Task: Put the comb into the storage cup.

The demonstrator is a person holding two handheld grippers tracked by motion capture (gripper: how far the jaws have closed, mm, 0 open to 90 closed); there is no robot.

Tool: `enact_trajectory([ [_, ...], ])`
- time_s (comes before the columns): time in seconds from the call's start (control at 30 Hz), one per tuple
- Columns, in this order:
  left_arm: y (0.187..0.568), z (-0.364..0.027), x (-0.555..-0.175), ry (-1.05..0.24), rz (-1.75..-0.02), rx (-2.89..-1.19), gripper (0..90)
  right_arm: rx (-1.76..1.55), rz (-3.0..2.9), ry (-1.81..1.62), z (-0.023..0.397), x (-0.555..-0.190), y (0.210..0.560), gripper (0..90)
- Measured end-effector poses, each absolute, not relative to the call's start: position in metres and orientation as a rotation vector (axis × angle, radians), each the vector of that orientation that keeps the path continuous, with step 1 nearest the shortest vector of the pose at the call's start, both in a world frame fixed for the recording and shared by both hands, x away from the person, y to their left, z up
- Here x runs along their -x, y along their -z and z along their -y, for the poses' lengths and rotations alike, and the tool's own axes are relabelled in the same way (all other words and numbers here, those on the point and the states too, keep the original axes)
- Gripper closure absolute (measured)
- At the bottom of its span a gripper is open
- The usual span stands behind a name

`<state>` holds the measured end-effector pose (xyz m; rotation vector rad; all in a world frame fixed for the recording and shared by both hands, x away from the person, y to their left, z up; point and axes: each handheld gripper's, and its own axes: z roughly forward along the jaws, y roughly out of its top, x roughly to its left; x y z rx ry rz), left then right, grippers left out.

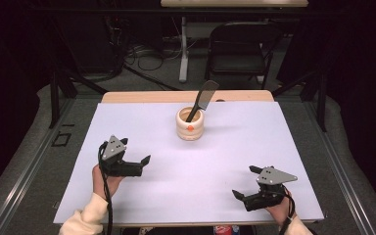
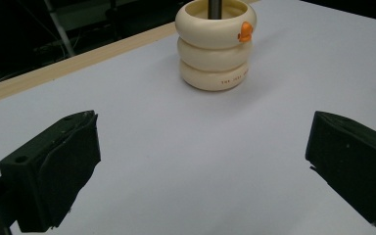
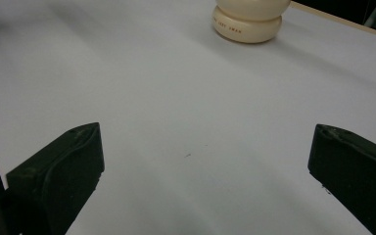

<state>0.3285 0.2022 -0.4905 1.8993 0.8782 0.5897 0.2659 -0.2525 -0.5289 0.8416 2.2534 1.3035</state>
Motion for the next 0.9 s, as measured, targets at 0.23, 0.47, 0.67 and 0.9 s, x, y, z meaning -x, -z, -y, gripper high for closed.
enact_trajectory([
  [0.23, 0.492, -0.206, -0.318, -0.599, -0.874, -1.894, 0.0, -0.842, -2.254, -1.3, 0.252, -0.266, 0.529, 0.0],
  [0.47, 0.495, -0.209, -0.309, -0.607, -0.871, -1.898, 0.0, -0.841, -2.253, -1.301, 0.252, -0.266, 0.529, 0.0],
  [0.67, 0.498, -0.211, -0.303, -0.601, -0.875, -1.896, 0.0, -0.844, -2.253, -1.301, 0.252, -0.266, 0.529, 0.0],
  [0.9, 0.503, -0.214, -0.296, -0.607, -0.879, -1.905, 0.0, -0.843, -2.252, -1.298, 0.252, -0.266, 0.529, 0.0],
])
